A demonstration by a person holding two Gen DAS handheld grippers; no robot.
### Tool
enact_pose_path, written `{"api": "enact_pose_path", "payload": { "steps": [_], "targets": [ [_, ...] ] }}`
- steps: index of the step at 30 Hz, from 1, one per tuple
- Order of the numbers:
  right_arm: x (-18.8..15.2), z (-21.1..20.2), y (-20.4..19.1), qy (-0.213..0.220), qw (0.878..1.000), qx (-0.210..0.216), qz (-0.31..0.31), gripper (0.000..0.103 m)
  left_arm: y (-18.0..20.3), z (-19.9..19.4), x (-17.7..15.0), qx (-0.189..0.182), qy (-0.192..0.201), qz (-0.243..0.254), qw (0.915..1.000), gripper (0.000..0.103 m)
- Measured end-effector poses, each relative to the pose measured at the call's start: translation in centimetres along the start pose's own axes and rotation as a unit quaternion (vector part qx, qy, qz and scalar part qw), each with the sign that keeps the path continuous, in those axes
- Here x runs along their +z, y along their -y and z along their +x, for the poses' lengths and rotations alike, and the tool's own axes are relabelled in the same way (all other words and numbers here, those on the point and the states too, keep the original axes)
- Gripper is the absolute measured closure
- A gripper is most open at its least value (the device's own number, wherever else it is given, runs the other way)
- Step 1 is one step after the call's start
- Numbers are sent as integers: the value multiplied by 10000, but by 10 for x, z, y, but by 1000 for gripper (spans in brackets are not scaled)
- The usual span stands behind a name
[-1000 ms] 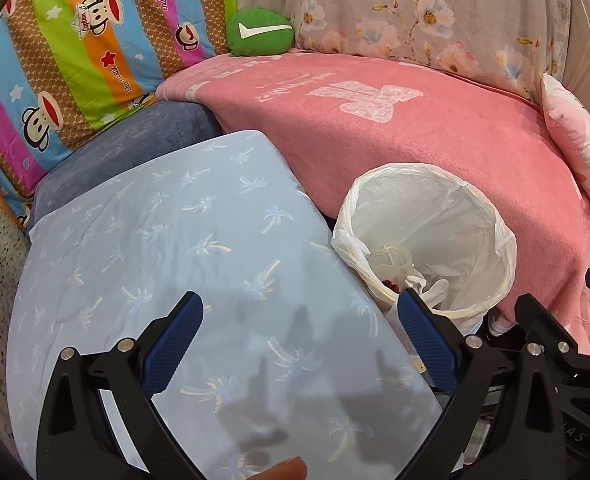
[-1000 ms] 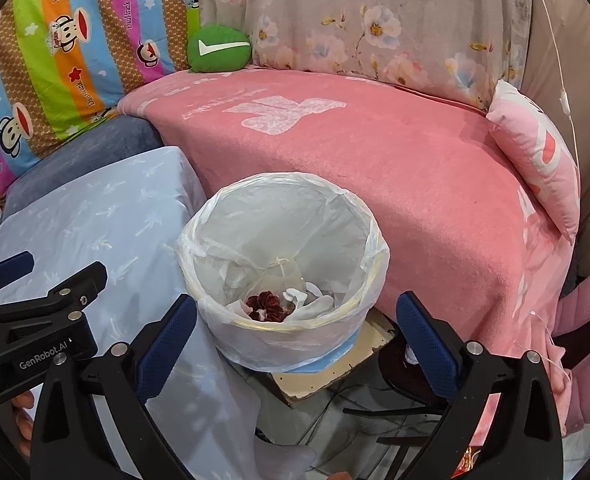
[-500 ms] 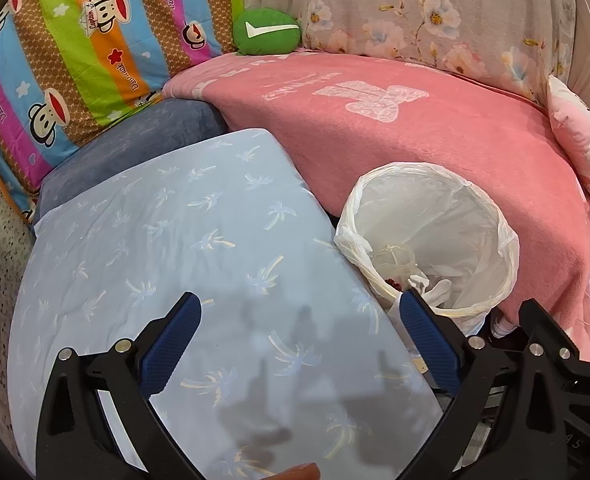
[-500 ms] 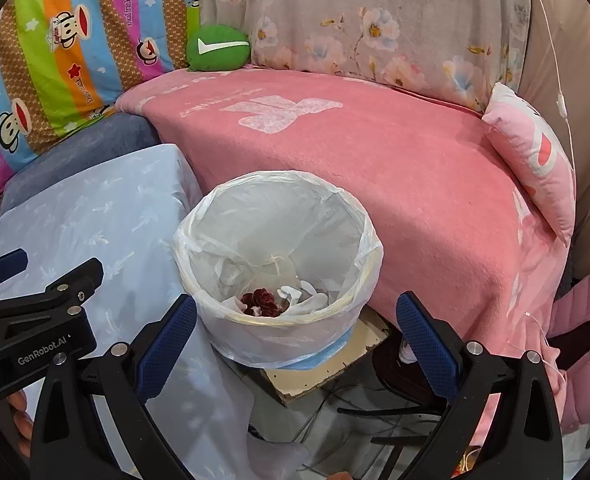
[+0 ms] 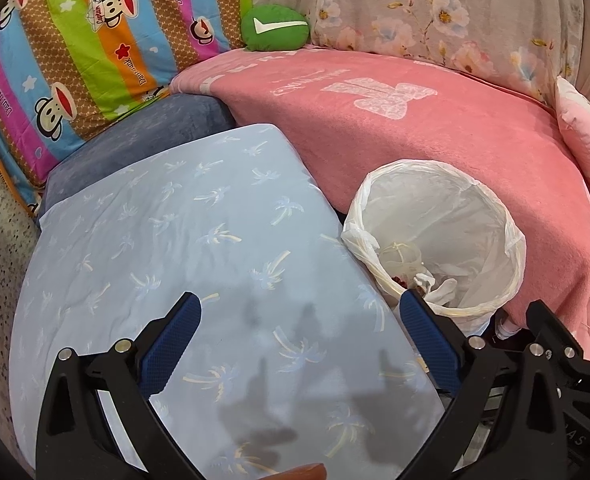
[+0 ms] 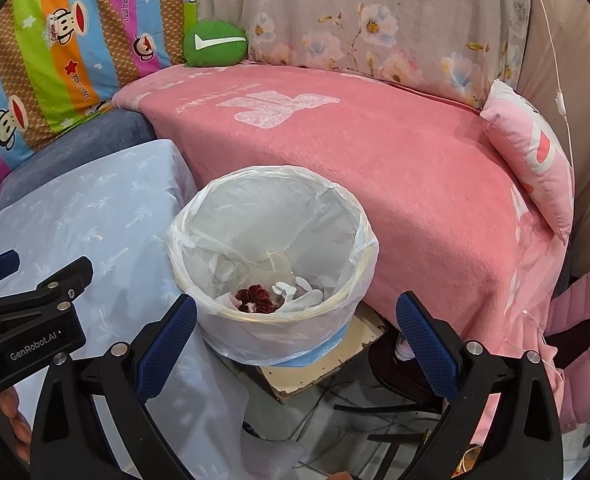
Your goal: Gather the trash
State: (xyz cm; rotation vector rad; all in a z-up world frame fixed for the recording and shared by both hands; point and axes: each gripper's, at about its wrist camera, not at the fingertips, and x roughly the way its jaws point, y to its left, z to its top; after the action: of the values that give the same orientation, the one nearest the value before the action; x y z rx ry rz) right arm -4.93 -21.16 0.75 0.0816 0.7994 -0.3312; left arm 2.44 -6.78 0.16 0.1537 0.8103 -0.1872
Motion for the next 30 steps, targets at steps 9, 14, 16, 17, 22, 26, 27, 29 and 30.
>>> {"api": "enact_pose_path", "payload": {
  "steps": [9,14,16,17,22,26,27,29,30],
  "targets": [
    [-2,1,-3,-9,10000,-12,-38,6,0,0,-2,49,-47,-38,10000,7],
    [-3,1,-3,-4,10000,-16,-35,6,0,0,-2,64,-45,-63,9999,7],
    [-3,1,-3,-6,10000,-16,-42,6,0,0,-3,67,-45,-59,9999,7],
    [-3,1,-2,-1,10000,-12,-39,6,0,1,-3,67,-47,-53,10000,7],
    [-2,1,-3,-2,10000,-16,-47,6,0,0,-4,95,-58,-81,9999,7],
    [-2,1,-3,-8,10000,-12,-37,6,0,0,-4,117,-57,-85,9999,7],
    [-2,1,-2,-11,10000,-13,-40,6,0,0,-5,121,-58,-85,9999,7],
    [-1,1,-2,-6,10000,-10,-41,6,-1,0,-5,113,-61,-91,9999,7],
    [-1,1,-2,-10,10000,-10,-41,6,0,1,-4,121,-57,-89,9999,7]
  ]
}}
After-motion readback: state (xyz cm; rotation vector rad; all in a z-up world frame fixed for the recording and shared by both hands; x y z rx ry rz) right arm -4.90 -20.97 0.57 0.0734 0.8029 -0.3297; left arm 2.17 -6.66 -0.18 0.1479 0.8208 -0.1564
